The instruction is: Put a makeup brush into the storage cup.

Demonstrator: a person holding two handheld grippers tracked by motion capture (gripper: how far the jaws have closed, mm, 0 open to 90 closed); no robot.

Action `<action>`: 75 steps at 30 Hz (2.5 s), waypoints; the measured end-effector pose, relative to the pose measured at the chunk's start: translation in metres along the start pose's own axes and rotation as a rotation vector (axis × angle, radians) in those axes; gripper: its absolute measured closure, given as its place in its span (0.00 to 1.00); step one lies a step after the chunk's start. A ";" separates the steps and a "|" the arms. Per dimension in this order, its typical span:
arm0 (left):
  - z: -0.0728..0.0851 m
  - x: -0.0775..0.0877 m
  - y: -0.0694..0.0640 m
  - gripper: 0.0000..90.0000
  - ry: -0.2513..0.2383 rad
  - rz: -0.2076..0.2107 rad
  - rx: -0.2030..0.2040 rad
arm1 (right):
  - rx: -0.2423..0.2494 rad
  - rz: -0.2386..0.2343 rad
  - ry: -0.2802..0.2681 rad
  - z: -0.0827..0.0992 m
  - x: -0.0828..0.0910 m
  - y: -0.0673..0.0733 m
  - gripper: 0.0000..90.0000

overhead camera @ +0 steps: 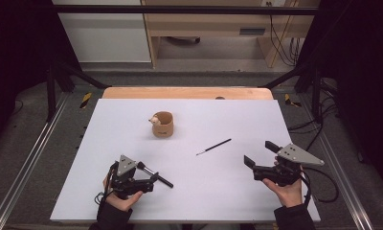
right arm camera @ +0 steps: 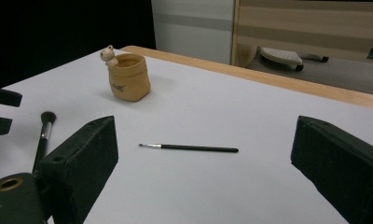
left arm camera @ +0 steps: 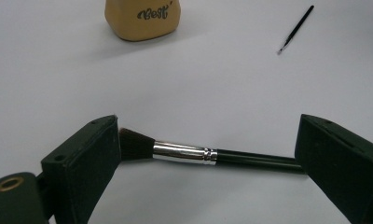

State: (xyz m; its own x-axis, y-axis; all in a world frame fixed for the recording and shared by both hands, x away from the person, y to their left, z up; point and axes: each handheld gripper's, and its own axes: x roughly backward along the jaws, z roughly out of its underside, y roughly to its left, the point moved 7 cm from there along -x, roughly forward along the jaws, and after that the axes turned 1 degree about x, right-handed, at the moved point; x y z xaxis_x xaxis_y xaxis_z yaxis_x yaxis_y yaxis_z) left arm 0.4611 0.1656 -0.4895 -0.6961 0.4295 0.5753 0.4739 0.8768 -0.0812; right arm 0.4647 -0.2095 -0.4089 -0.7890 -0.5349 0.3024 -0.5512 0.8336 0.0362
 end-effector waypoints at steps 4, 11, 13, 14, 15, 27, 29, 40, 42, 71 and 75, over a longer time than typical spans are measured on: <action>0.002 -0.004 -0.002 0.07 0.017 -0.006 0.008 | -0.002 -0.002 0.004 0.001 -0.001 0.000 0.09; 0.006 -0.011 -0.006 0.10 0.044 0.006 -0.002 | 0.000 -0.004 0.008 0.002 -0.002 0.001 0.08; 0.006 -0.011 -0.005 0.11 0.050 0.013 -0.012 | 0.001 -0.004 0.008 0.002 -0.002 0.001 0.08; 0.006 -0.012 -0.004 0.11 0.058 0.027 -0.031 | 0.000 -0.004 0.010 0.002 -0.003 0.002 0.08; 0.006 -0.012 -0.004 0.11 0.058 0.027 -0.031 | 0.002 -0.005 0.011 0.002 -0.003 0.002 0.08; 0.003 -0.022 -0.004 0.12 0.126 0.173 -0.160 | 0.001 -0.011 0.019 0.004 -0.005 0.002 0.08; 0.004 -0.026 -0.004 0.12 0.140 0.187 -0.181 | 0.000 -0.012 0.021 0.004 -0.005 0.003 0.08; 0.008 -0.036 -0.010 0.15 0.177 0.266 -0.254 | 0.001 -0.015 0.021 0.004 -0.006 0.003 0.08; 0.009 -0.036 -0.010 0.16 0.187 0.271 -0.267 | 0.001 -0.015 0.022 0.004 -0.006 0.003 0.08; 0.020 -0.034 -0.009 0.41 0.287 0.237 -0.340 | 0.003 -0.015 0.024 0.004 -0.006 0.003 0.08; 0.021 -0.031 -0.008 0.48 0.301 0.234 -0.333 | 0.001 -0.014 0.027 0.005 -0.006 0.003 0.08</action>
State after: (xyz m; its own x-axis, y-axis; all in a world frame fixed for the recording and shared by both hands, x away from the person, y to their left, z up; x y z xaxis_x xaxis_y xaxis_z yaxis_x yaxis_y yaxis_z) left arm 0.4678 0.1494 -0.5237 -0.3876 0.4819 0.7859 0.7793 0.6267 0.0001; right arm 0.4664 -0.2041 -0.4150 -0.7734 -0.5429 0.3274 -0.5627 0.8257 0.0399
